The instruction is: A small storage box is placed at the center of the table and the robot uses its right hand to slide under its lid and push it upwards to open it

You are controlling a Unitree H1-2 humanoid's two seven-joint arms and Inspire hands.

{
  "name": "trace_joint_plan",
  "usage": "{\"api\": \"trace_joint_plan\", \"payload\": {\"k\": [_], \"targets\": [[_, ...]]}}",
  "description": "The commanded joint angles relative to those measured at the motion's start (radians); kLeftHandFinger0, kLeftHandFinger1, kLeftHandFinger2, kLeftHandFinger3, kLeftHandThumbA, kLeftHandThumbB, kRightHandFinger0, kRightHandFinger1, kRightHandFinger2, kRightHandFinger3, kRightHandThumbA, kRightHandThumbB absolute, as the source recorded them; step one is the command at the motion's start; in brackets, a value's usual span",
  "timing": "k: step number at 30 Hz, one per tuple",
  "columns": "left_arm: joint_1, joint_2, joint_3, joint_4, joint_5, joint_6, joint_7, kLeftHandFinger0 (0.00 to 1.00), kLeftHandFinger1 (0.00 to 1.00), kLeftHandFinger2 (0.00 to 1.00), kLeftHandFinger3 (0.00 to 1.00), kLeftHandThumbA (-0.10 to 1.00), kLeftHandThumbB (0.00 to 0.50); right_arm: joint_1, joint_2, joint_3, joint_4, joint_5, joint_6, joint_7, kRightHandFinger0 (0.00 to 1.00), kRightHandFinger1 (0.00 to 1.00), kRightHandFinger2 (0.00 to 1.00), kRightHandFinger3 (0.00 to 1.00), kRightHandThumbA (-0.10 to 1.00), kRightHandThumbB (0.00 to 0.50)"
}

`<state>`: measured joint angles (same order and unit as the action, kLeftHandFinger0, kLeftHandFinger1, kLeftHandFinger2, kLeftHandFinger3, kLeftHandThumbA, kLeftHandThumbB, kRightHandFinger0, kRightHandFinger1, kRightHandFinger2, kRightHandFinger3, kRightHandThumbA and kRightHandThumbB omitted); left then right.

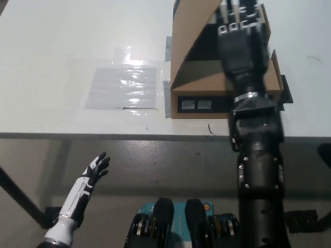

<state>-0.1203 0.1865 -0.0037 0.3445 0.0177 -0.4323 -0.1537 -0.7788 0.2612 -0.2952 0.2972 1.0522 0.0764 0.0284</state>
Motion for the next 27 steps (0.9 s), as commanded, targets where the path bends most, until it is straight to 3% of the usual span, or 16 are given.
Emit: {"api": "trace_joint_plan", "payload": {"k": [1, 15, 18, 27], "targets": [[-0.02, 0.018, -0.006, -0.031, -0.009, -0.012, -0.015, 1.0, 1.0, 1.0, 1.0, 1.0, 0.5, -0.045, 0.031, 0.038, 0.071, -0.065, -0.012, 0.059, 1.0, 1.0, 1.0, 1.0, 1.0, 0.293], [-0.035, 0.017, -0.014, -0.022, 0.017, -0.019, -0.004, 1.0, 1.0, 1.0, 1.0, 1.0, 0.5, -0.155, 0.015, 0.129, 0.501, -0.26, -0.072, 0.183, 1.0, 1.0, 1.0, 1.0, 1.0, 0.297], [-0.037, 0.016, -0.014, -0.021, 0.013, -0.021, -0.005, 1.0, 1.0, 1.0, 1.0, 1.0, 0.5, -0.174, 0.011, 0.157, 0.524, -0.301, -0.085, 0.193, 1.0, 1.0, 1.0, 1.0, 1.0, 0.32], [-0.039, 0.019, -0.02, -0.045, 0.022, 0.004, -0.01, 1.0, 1.0, 1.0, 1.0, 1.0, 0.5, -0.205, -0.016, 0.345, 0.527, -0.555, -0.129, 0.17, 1.0, 1.0, 1.0, 1.0, 1.0, 0.293]]}}
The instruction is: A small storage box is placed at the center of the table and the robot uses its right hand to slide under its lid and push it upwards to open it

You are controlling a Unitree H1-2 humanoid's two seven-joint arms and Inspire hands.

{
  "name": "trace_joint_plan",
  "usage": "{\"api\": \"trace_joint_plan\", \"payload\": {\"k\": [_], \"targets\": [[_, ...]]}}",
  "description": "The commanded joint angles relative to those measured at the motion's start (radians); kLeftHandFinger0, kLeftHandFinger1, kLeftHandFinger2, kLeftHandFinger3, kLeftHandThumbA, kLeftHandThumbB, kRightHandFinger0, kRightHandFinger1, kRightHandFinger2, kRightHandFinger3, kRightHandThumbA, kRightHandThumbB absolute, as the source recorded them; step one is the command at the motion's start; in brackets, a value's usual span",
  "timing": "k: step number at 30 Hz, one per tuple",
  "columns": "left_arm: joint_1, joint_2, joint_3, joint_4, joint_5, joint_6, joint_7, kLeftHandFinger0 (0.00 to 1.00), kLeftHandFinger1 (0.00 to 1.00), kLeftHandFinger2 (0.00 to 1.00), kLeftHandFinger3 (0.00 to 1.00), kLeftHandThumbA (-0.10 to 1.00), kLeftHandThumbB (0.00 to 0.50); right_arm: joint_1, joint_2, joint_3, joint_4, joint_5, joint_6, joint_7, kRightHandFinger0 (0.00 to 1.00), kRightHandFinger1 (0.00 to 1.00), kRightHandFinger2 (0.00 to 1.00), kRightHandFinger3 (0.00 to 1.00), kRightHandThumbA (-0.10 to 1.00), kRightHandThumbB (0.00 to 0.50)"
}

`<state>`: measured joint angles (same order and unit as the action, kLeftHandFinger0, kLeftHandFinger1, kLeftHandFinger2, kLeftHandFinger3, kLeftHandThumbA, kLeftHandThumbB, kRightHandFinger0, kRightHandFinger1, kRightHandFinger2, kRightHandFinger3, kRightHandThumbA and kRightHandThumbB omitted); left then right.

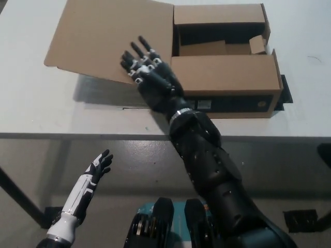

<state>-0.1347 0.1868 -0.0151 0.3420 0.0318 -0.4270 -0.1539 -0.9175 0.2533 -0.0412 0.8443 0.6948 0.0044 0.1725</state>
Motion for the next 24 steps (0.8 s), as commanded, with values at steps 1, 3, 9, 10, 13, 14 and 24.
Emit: {"api": "trace_joint_plan", "payload": {"k": [1, 3, 9, 10, 13, 14, 24], "targets": [[-0.027, 0.02, -0.01, -0.044, 0.008, 0.0, -0.011, 1.0, 1.0, 1.0, 1.0, 1.0, 0.5, -0.067, -0.01, 0.107, -0.025, -0.216, -0.059, 0.018, 1.0, 1.0, 1.0, 1.0, 1.0, 0.292], [-0.028, 0.021, -0.009, -0.048, 0.012, 0.006, -0.008, 1.0, 1.0, 1.0, 1.0, 1.0, 0.5, -0.064, -0.009, 0.126, -0.038, -0.235, -0.056, 0.009, 1.0, 1.0, 1.0, 1.0, 1.0, 0.306], [-0.028, 0.027, -0.014, -0.058, -0.008, 0.025, -0.025, 1.0, 1.0, 1.0, 1.0, 1.0, 0.5, -0.026, -0.027, 0.134, -0.149, -0.258, -0.029, 0.009, 1.0, 1.0, 1.0, 1.0, 1.0, 0.323], [-0.027, 0.028, -0.015, -0.061, -0.009, 0.031, -0.025, 1.0, 1.0, 1.0, 1.0, 1.0, 0.5, -0.017, -0.032, 0.126, -0.188, -0.251, -0.015, 0.015, 1.0, 1.0, 1.0, 1.0, 1.0, 0.309], [-0.031, 0.031, -0.016, -0.058, -0.007, 0.03, -0.024, 1.0, 1.0, 1.0, 1.0, 1.0, 0.5, -0.004, -0.05, 0.106, -0.383, -0.225, 0.044, 0.01, 1.0, 1.0, 1.0, 1.0, 1.0, 0.318], [-0.031, 0.031, -0.018, -0.056, -0.009, 0.029, -0.026, 1.0, 1.0, 1.0, 1.0, 1.0, 0.5, -0.001, -0.059, 0.099, -0.497, -0.202, 0.088, 0.003, 1.0, 1.0, 1.0, 1.0, 1.0, 0.353], [-0.027, 0.033, -0.017, -0.049, -0.014, 0.024, -0.027, 1.0, 1.0, 1.0, 1.0, 1.0, 0.5, 0.052, -0.215, 0.109, -1.248, -0.151, 0.222, -0.013, 1.0, 1.0, 1.0, 1.0, 1.0, 0.378]]}}
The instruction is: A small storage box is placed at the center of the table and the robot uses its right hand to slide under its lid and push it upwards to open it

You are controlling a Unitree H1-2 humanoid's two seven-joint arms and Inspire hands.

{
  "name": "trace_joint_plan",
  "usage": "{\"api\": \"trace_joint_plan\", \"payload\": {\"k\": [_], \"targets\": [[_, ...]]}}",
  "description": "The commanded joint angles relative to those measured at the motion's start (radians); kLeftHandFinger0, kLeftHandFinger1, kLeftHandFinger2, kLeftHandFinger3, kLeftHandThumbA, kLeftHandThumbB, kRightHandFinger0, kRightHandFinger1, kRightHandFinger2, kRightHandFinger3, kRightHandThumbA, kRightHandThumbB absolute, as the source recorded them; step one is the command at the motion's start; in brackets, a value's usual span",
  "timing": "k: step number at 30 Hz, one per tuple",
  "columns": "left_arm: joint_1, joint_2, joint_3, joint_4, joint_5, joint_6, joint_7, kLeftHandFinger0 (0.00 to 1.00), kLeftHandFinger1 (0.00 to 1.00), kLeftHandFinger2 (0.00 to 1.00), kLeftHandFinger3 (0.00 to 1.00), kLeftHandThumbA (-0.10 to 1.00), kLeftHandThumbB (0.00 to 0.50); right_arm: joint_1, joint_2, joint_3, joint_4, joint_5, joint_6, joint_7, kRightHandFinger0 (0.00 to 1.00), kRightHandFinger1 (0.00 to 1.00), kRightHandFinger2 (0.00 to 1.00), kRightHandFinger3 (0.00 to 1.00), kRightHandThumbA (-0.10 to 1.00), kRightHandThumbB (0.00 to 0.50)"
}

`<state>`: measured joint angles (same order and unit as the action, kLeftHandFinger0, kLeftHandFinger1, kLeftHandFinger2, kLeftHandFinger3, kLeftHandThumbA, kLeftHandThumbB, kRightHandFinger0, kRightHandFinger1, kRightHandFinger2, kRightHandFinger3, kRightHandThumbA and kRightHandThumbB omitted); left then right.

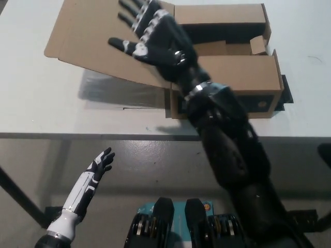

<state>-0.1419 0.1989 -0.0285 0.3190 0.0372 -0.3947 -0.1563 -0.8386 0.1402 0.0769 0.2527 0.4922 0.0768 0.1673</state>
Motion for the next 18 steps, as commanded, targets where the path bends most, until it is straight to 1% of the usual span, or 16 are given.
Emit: {"api": "trace_joint_plan", "payload": {"k": [1, 2, 3, 4, 6, 7, 9, 10, 12, 13, 14, 15, 16, 17, 18], "targets": [[-0.02, 0.02, -0.003, -0.025, -0.017, -0.012, -0.022, 1.0, 1.0, 1.0, 1.0, 1.0, 0.5, -0.019, -0.122, -0.015, -0.71, 0.05, 0.154, -0.013, 1.0, 1.0, 1.0, 1.0, 1.0, 0.378], [-0.022, 0.02, -0.003, -0.02, -0.013, -0.019, -0.018, 1.0, 1.0, 1.0, 1.0, 1.0, 0.5, 0.003, -0.163, -0.033, -0.798, 0.049, 0.151, -0.016, 1.0, 1.0, 1.0, 1.0, 1.0, 0.363], [-0.024, 0.02, -0.003, -0.019, -0.012, -0.019, -0.017, 1.0, 1.0, 1.0, 1.0, 1.0, 0.5, 0.009, -0.178, -0.041, -0.828, 0.052, 0.155, -0.021, 1.0, 1.0, 1.0, 1.0, 1.0, 0.373], [-0.029, 0.021, -0.001, -0.019, -0.012, -0.016, -0.017, 1.0, 1.0, 1.0, 1.0, 1.0, 0.5, 0.031, -0.226, -0.066, -0.908, 0.028, 0.158, -0.028, 1.0, 1.0, 1.0, 1.0, 1.0, 0.375], [-0.029, 0.022, 0.0, -0.021, -0.015, -0.014, -0.018, 1.0, 1.0, 1.0, 1.0, 1.0, 0.5, 0.053, -0.259, -0.084, -0.963, 0.009, 0.151, -0.035, 1.0, 1.0, 1.0, 1.0, 1.0, 0.368], [-0.033, 0.023, 0.002, -0.015, -0.02, -0.021, -0.018, 1.0, 1.0, 1.0, 1.0, 1.0, 0.5, 0.086, -0.292, -0.106, -1.009, -0.003, 0.135, -0.037, 1.0, 1.0, 1.0, 1.0, 1.0, 0.365], [-0.031, 0.022, 0.004, -0.014, -0.02, -0.023, -0.016, 1.0, 1.0, 1.0, 1.0, 1.0, 0.5, 0.173, -0.336, -0.144, -1.082, -0.026, 0.097, -0.034, 1.0, 1.0, 1.0, 1.0, 1.0, 0.384], [-0.033, 0.023, 0.004, -0.009, -0.02, -0.028, -0.016, 1.0, 1.0, 1.0, 1.0, 1.0, 0.5, 0.221, -0.347, -0.153, -1.112, -0.053, 0.075, -0.028, 1.0, 1.0, 1.0, 1.0, 1.0, 0.38], [-0.032, 0.022, 0.002, -0.009, -0.021, -0.024, -0.018, 1.0, 1.0, 1.0, 1.0, 1.0, 0.5, 0.353, -0.371, -0.176, -1.162, -0.093, 0.025, -0.01, 1.0, 1.0, 1.0, 1.0, 1.0, 0.39], [-0.036, 0.021, 0.003, -0.002, -0.02, -0.029, -0.016, 1.0, 1.0, 1.0, 1.0, 1.0, 0.5, 0.416, -0.386, -0.186, -1.176, -0.088, -0.004, 0.002, 1.0, 1.0, 1.0, 1.0, 1.0, 0.381], [-0.036, 0.02, 0.003, 0.001, -0.02, -0.031, -0.015, 1.0, 1.0, 1.0, 1.0, 1.0, 0.5, 0.44, -0.39, -0.187, -1.181, -0.09, -0.015, 0.005, 1.0, 1.0, 1.0, 1.0, 1.0, 0.381], [-0.033, 0.019, 0.004, 0.004, -0.017, -0.037, -0.012, 1.0, 1.0, 1.0, 1.0, 1.0, 0.5, 0.531, -0.381, -0.196, -1.197, -0.108, -0.051, 0.008, 1.0, 1.0, 1.0, 1.0, 0.99, 0.394], [-0.034, 0.019, 0.005, 0.008, -0.017, -0.042, -0.01, 1.0, 1.0, 1.0, 1.0, 1.0, 0.5, 0.571, -0.375, -0.199, -1.198, -0.116, -0.067, 0.008, 1.0, 1.0, 1.0, 1.0, 0.99, 0.394], [-0.032, 0.02, 0.004, 0.006, -0.019, -0.04, -0.012, 1.0, 1.0, 1.0, 1.0, 1.0, 0.5, 0.612, -0.369, -0.198, -1.195, -0.119, -0.089, 0.012, 1.0, 1.0, 1.0, 1.0, 1.0, 0.382], [-0.028, 0.02, 0.004, 0.006, -0.028, -0.041, -0.018, 1.0, 1.0, 1.0, 1.0, 1.0, 0.5, 0.698, -0.354, -0.201, -1.183, -0.133, -0.13, 0.021, 1.0, 1.0, 1.0, 1.0, 1.0, 0.354]]}}
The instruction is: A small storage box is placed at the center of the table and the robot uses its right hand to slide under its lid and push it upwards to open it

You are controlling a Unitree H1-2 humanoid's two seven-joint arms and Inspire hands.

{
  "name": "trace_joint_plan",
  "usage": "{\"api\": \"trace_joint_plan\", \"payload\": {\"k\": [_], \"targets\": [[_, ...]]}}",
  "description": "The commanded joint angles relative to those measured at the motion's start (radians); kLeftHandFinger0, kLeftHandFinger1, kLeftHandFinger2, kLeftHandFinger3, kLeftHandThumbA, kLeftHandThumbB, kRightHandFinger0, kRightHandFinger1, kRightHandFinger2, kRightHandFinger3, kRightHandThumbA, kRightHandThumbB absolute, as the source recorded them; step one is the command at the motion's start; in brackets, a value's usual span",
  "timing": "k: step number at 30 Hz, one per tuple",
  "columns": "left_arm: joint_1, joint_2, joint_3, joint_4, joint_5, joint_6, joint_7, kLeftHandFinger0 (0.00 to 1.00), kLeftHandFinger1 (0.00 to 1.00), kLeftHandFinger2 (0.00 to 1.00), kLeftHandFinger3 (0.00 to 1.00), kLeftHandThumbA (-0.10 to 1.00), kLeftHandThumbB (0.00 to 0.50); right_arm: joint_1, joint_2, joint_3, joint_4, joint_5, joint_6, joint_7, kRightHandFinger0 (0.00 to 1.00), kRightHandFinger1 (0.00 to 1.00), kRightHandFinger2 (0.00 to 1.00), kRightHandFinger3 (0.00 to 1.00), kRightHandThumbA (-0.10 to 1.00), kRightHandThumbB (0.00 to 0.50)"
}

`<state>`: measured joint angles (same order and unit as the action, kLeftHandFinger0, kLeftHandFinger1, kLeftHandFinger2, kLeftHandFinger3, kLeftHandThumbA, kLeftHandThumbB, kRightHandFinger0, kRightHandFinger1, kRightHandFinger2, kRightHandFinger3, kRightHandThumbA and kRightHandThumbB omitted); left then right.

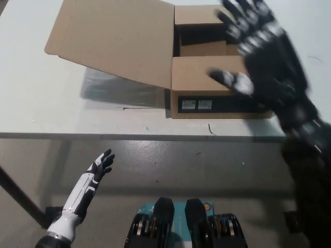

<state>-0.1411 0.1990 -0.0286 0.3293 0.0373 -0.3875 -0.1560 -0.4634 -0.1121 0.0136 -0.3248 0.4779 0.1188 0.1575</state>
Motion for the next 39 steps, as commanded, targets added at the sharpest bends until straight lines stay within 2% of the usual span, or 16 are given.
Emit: {"api": "trace_joint_plan", "payload": {"k": [1, 4, 6, 10, 11, 16, 18, 21, 22, 26, 28, 31, 32, 35, 39], "targets": [[-0.03, 0.019, 0.005, -0.001, -0.038, -0.046, -0.024, 1.0, 1.0, 1.0, 1.0, 1.0, 0.5, 0.381, -0.089, -0.14, -0.597, -0.13, -0.186, 0.028, 1.0, 1.0, 1.0, 1.0, 1.0, 0.345], [-0.028, 0.019, 0.006, 0.003, -0.04, -0.05, -0.024, 1.0, 1.0, 1.0, 1.0, 1.0, 0.5, 0.506, -0.046, -0.139, -0.544, -0.165, -0.239, 0.024, 1.0, 1.0, 1.0, 1.0, 1.0, 0.378], [-0.03, 0.019, 0.005, 0.011, -0.041, -0.061, -0.026, 1.0, 1.0, 1.0, 1.0, 1.0, 0.5, 0.575, -0.034, -0.135, -0.469, -0.17, -0.287, 0.037, 1.0, 1.0, 1.0, 1.0, 1.0, 0.369], [-0.028, 0.017, 0.007, 0.017, -0.034, -0.068, -0.016, 1.0, 1.0, 1.0, 1.0, 1.0, 0.5, 0.641, -0.026, -0.124, -0.29, -0.165, -0.388, 0.071, 1.0, 1.0, 1.0, 1.0, 1.0, 0.294], [-0.027, 0.017, 0.009, 0.016, -0.033, -0.065, -0.014, 1.0, 1.0, 1.0, 1.0, 1.0, 0.5, 0.645, -0.024, -0.118, -0.239, -0.174, -0.408, 0.074, 1.0, 1.0, 1.0, 1.0, 1.0, 0.296], [-0.031, 0.02, 0.009, 0.023, -0.033, -0.081, -0.015, 1.0, 1.0, 1.0, 1.0, 1.0, 0.5, 0.62, 0.001, -0.106, -0.073, -0.224, -0.412, 0.031, 1.0, 1.0, 1.0, 1.0, 1.0, 0.35], [-0.035, 0.019, 0.007, 0.028, -0.031, -0.08, -0.015, 1.0, 1.0, 1.0, 1.0, 1.0, 0.5, 0.599, 0.004, -0.111, 0.016, -0.239, -0.46, 0.026, 1.0, 1.0, 1.0, 1.0, 1.0, 0.323], [-0.031, 0.017, 0.007, 0.023, -0.031, -0.075, -0.014, 1.0, 1.0, 1.0, 1.0, 1.0, 0.5, 0.565, 0.011, -0.109, 0.133, -0.246, -0.482, 0.015, 1.0, 1.0, 1.0, 1.0, 1.0, 0.336], [-0.028, 0.016, 0.006, 0.016, -0.034, -0.069, -0.016, 1.0, 1.0, 1.0, 1.0, 1.0, 0.5, 0.552, 0.012, -0.108, 0.185, -0.259, -0.498, 0.01, 1.0, 1.0, 1.0, 1.0, 1.0, 0.314], [-0.027, 0.018, 0.008, 0.018, -0.031, -0.075, -0.012, 1.0, 1.0, 1.0, 1.0, 1.0, 0.5, 0.53, 0.026, -0.105, 0.284, -0.277, -0.501, -0.007, 1.0, 1.0, 1.0, 1.0, 1.0, 0.275], [-0.027, 0.017, 0.009, 0.02, -0.039, -0.078, -0.014, 1.0, 1.0, 1.0, 1.0, 1.0, 0.5, 0.521, 0.027, -0.105, 0.324, -0.282, -0.514, -0.009, 1.0, 1.0, 1.0, 1.0, 1.0, 0.237], [-0.027, 0.015, 0.009, 0.022, -0.036, -0.081, -0.009, 1.0, 1.0, 1.0, 1.0, 1.0, 0.5, 0.51, 0.024, -0.108, 0.37, -0.288, -0.535, -0.01, 1.0, 1.0, 1.0, 1.0, 1.0, 0.234], [-0.027, 0.015, 0.009, 0.025, -0.038, -0.082, -0.01, 1.0, 1.0, 1.0, 1.0, 1.0, 0.5, 0.509, 0.024, -0.108, 0.376, -0.289, -0.537, -0.011, 1.0, 1.0, 1.0, 1.0, 1.0, 0.21], [-0.024, 0.016, 0.007, 0.019, -0.044, -0.079, -0.016, 1.0, 1.0, 1.0, 1.0, 1.0, 0.5, 0.502, 0.023, -0.112, 0.399, -0.283, -0.543, -0.014, 1.0, 1.0, 1.0, 1.0, 1.0, 0.234], [-0.024, 0.017, 0.006, 0.02, -0.045, -0.082, -0.017, 1.0, 1.0, 1.0, 1.0, 1.0, 0.5, 0.499, 0.023, -0.115, 0.41, -0.286, -0.549, -0.017, 1.0, 1.0, 1.0, 1.0, 1.0, 0.22]]}}
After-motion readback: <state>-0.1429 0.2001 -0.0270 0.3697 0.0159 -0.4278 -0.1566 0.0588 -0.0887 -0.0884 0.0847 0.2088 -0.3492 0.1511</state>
